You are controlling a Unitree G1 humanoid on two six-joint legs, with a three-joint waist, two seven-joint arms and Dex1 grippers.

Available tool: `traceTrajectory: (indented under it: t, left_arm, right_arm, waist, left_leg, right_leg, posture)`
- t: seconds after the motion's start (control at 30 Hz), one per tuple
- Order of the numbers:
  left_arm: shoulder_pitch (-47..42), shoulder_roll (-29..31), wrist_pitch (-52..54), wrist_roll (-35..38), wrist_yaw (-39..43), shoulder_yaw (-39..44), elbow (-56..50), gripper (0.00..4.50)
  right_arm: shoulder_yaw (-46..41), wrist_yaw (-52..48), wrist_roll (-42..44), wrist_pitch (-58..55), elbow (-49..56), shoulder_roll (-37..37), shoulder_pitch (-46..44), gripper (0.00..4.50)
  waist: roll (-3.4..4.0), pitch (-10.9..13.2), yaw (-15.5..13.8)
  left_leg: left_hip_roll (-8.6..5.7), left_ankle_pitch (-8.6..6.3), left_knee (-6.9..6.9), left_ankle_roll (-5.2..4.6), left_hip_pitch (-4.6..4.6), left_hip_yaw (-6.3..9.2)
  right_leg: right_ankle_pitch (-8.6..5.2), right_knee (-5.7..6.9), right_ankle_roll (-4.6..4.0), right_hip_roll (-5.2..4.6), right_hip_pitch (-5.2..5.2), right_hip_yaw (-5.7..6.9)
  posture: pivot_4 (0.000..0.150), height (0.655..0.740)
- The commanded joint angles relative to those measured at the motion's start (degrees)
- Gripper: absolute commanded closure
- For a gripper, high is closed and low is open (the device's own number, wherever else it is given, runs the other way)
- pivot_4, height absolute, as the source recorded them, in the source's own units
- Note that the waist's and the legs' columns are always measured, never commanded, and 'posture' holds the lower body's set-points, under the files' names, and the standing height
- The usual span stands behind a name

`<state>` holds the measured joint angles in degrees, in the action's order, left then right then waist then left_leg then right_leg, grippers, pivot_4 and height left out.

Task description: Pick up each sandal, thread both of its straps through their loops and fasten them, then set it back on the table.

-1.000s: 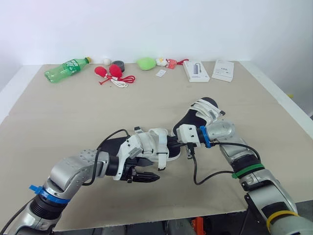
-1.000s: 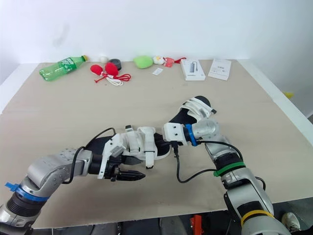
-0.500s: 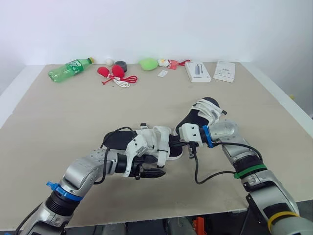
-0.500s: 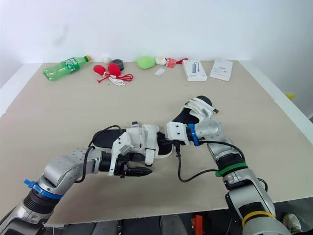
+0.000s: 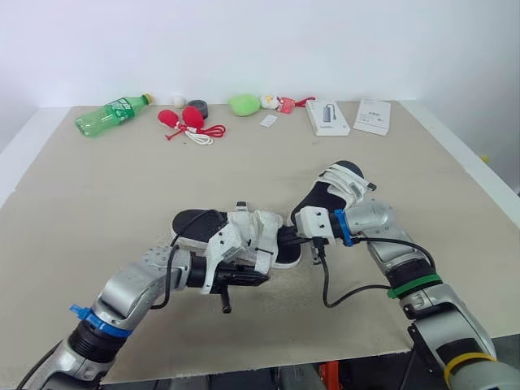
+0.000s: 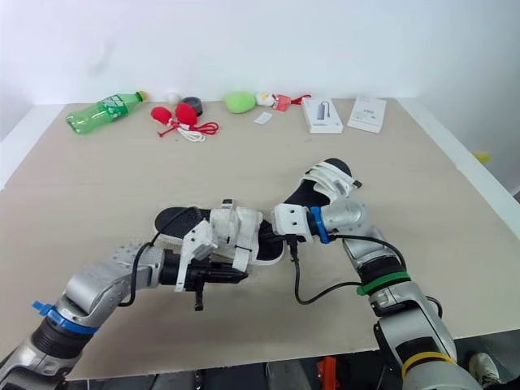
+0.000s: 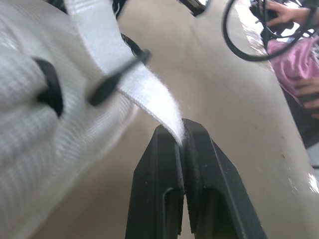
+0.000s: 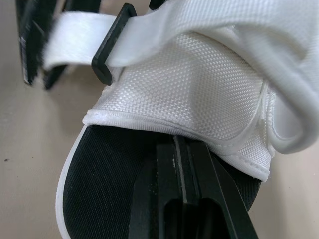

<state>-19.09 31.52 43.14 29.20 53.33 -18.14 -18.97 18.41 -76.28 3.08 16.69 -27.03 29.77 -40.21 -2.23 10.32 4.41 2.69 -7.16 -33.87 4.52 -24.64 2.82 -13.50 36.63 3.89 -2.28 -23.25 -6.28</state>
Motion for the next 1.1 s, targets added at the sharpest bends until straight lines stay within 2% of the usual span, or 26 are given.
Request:
traceTrajectory:
  t: [0.03,0.17,0.43,0.5,0.53,0.6,0.63,0.7,0.73,0.93,1.1]
  left_arm:
    - [3.5,5.0,-2.5,0.3,4.5,0.4,-6.2,4.37]
    - [6.5,8.1,-4.9,0.3,7.2,-0.4,-9.8,4.37]
    - [6.0,8.9,-10.5,-3.2,7.9,-1.2,-9.4,4.37]
    - [5.9,8.9,-12.8,-4.5,8.4,-1.3,-9.6,3.73]
    - [5.7,9.2,-13.3,-4.5,9.2,-1.3,-10.0,3.69]
    - [5.3,9.5,-16.0,-5.4,10.3,-1.0,-10.2,2.84]
    - [5.0,9.9,-18.0,-6.5,10.9,-1.1,-10.2,2.67]
    - [4.3,11.6,-25.2,-11.2,12.5,-1.8,-9.7,1.87]
    - [3.7,12.7,-30.4,-13.8,13.7,-1.6,-9.3,1.63]
    - [-0.9,16.4,-61.6,-25.1,15.0,2.3,-0.9,1.63]
    - [-5.1,13.5,-85.1,-33.2,8.7,3.0,9.6,1.63]
  right_arm:
    - [2.4,-0.9,-3.3,-1.4,-2.0,1.0,2.1,4.50]
    - [2.4,-1.0,-3.3,-1.4,-1.9,0.9,2.2,4.50]
    - [2.6,-1.1,-3.5,-1.1,-2.7,0.4,1.5,4.50]
    - [2.6,-1.2,-3.5,-1.1,-2.8,0.4,1.4,4.50]
    - [2.6,-1.2,-3.5,-1.0,-2.9,0.4,1.3,4.50]
    - [2.5,-1.3,-3.6,-0.8,-3.2,0.5,1.2,4.50]
    - [2.5,-1.3,-3.6,-0.8,-3.2,0.6,1.2,4.50]
    - [2.6,-1.4,-3.6,-0.9,-3.1,0.7,1.3,4.50]
    - [2.6,-1.5,-3.7,-0.7,-3.1,0.8,1.3,4.50]
    - [2.5,-1.9,-3.6,-0.2,-3.5,1.2,1.3,4.50]
    - [2.7,-1.9,-3.8,0.2,-3.9,0.9,1.0,4.50]
  waist:
    - [0.00,0.0,0.0]
    - [-0.01,0.0,0.0]
    - [-0.01,0.0,0.0]
    - [-0.01,0.0,0.0]
    - [-0.01,0.0,0.0]
    - [-0.01,0.0,0.0]
    - [-0.01,0.0,0.0]
    - [-0.01,0.0,0.0]
    - [-0.01,0.0,0.0]
    - [0.00,0.0,-0.1]
    - [0.01,0.0,-0.1]
  left_leg:
    - [0.00,0.00,0.05,-0.01,0.01,0.00]
    - [0.02,0.00,0.20,-0.03,0.05,-0.02]
    - [0.04,-0.05,0.24,-0.08,0.08,-0.04]
    - [0.04,-0.05,0.24,-0.09,0.08,-0.05]
    - [0.04,-0.05,0.24,-0.09,0.08,-0.05]
    - [0.05,-0.05,0.24,-0.10,0.08,-0.05]
    - [0.05,-0.05,0.24,-0.10,0.08,-0.05]
    - [0.05,-0.05,0.24,-0.09,0.08,-0.06]
    - [0.05,-0.06,0.24,-0.08,0.08,-0.06]
    - [0.05,-0.09,0.24,-0.03,0.09,-0.18]
    - [0.06,-0.05,0.25,-0.11,0.08,-0.29]
  right_leg:
    - [0.00,0.00,0.01,-0.01,0.00,0.00]
    - [-0.01,0.00,0.01,-0.02,-0.04,0.00]
    - [-0.02,0.00,0.02,-0.02,-0.06,0.01]
    - [-0.02,0.00,0.02,-0.02,-0.05,0.01]
    - [-0.02,0.00,0.02,-0.02,-0.05,0.01]
    - [-0.02,0.00,0.02,-0.02,-0.05,0.01]
    - [-0.02,0.00,0.02,-0.02,-0.05,0.01]
    - [-0.02,0.00,0.02,-0.03,-0.05,0.01]
    - [-0.02,0.00,0.01,-0.04,-0.05,0.01]
    - [-0.02,-0.01,0.00,-0.14,-0.05,0.00]
    - [-0.02,-0.01,0.00,-0.21,-0.03,-0.02]
  posture:
    - [0.150,0.7400]
    - [0.150,0.7400]
    - [0.150,0.7400]
    - [0.150,0.7400]
    - [0.150,0.7400]
    - [0.150,0.7400]
    - [0.150,0.7400]
    - [0.150,0.7400]
    - [0.150,0.7400]
    - [0.150,0.7400]
    - [0.150,0.7400]
